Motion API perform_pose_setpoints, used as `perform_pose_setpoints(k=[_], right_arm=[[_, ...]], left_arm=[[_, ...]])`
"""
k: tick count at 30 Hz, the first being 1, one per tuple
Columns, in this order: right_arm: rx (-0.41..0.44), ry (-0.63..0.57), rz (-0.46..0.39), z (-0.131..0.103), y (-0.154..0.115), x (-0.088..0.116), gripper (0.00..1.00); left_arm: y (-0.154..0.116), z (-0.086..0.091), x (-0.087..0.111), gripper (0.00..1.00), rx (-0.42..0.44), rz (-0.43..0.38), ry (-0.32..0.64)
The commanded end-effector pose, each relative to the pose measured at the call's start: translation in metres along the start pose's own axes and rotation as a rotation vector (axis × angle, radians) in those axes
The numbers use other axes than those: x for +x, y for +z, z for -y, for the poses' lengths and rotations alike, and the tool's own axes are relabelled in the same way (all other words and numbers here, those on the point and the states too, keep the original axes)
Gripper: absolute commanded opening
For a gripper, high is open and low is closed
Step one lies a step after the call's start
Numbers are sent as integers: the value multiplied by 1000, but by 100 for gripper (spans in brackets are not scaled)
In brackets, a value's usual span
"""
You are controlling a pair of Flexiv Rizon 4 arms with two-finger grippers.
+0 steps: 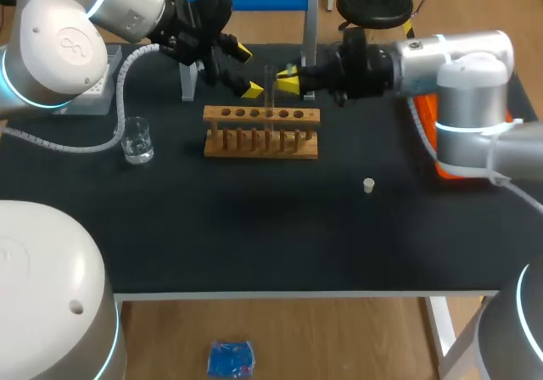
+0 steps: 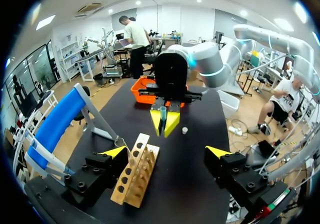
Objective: Invert the test tube, pick up the pipette, mount the tip to pipette, aspirate from beaker and dispense into the tube, eject the tip, return the pipette, and cap with the stopper.
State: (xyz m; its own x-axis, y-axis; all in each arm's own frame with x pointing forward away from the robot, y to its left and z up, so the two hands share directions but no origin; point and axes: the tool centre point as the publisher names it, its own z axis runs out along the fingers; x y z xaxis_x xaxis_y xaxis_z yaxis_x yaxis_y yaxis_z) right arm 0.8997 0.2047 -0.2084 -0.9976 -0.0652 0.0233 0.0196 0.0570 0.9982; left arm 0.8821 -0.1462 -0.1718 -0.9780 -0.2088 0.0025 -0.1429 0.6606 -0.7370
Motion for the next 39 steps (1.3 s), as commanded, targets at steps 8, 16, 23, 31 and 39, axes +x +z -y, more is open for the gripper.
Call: perform_pose_setpoints(k=[8, 16, 23, 31, 39], right_arm=[[19, -13, 62, 10, -69, 7, 0], [32, -2, 78, 16, -95, 16, 0], [41, 0, 63, 22, -105, 24, 0], [10, -3, 76, 26, -114, 28, 0], [1, -3, 75, 29, -116, 31, 0]], left_arm=[[-1, 1, -1, 100, -6, -4, -2], [-1, 1, -1, 100, -6, -4, -2], [-1, 1, -1, 100, -6, -4, -2], [-1, 1, -1, 100, -6, -4, -2], [-1, 1, -1, 100, -6, -4, -2]])
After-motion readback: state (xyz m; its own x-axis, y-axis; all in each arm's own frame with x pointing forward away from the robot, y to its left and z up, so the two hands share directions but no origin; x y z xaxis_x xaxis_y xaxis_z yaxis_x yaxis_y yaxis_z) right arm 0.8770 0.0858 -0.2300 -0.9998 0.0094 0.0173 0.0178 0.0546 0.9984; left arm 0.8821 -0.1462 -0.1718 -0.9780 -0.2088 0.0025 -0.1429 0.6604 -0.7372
